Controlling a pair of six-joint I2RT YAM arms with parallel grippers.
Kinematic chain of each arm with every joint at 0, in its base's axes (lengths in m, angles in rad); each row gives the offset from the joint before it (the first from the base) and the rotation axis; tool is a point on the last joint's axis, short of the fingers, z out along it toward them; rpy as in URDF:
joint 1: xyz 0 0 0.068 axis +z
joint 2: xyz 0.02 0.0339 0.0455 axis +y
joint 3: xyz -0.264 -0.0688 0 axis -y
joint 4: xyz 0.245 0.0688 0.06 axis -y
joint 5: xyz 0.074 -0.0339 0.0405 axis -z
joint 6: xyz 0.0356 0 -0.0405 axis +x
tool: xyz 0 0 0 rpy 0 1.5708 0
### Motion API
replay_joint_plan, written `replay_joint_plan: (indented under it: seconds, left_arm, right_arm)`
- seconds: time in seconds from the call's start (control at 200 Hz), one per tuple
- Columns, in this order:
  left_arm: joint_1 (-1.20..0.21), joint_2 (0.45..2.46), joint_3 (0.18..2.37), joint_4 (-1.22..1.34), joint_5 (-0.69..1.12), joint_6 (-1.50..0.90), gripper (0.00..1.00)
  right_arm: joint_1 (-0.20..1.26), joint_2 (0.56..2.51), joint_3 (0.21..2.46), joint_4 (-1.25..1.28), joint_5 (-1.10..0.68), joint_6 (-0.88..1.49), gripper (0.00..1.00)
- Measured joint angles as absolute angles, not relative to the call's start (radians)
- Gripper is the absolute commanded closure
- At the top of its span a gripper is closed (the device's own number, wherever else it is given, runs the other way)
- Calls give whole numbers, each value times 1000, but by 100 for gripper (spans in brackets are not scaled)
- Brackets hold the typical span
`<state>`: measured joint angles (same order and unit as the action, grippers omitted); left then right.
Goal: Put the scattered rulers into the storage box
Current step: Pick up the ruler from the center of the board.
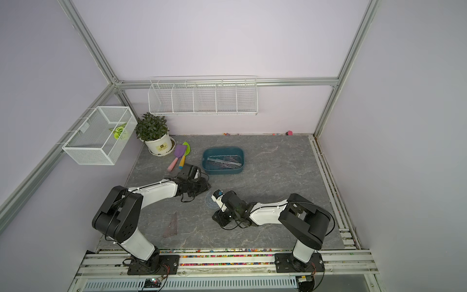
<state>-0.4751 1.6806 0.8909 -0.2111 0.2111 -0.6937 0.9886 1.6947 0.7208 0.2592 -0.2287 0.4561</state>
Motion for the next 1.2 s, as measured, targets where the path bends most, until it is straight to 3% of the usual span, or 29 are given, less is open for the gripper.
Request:
replay_joint_plan:
  seconds: [0.23,0.595,1.2]
  left_arm:
    - [-551,1740,1041,-251,221,-606,50]
    - [-589,1797,1060,-305,226,-574,51]
    - [-603,1665,863,-264,231,-609,53]
  right_arm:
    - [980,1695,696,283,-229,457,60]
    - [970,1673,653,310,-229,460,60]
    - [962,1634,620,313,-226,460,60]
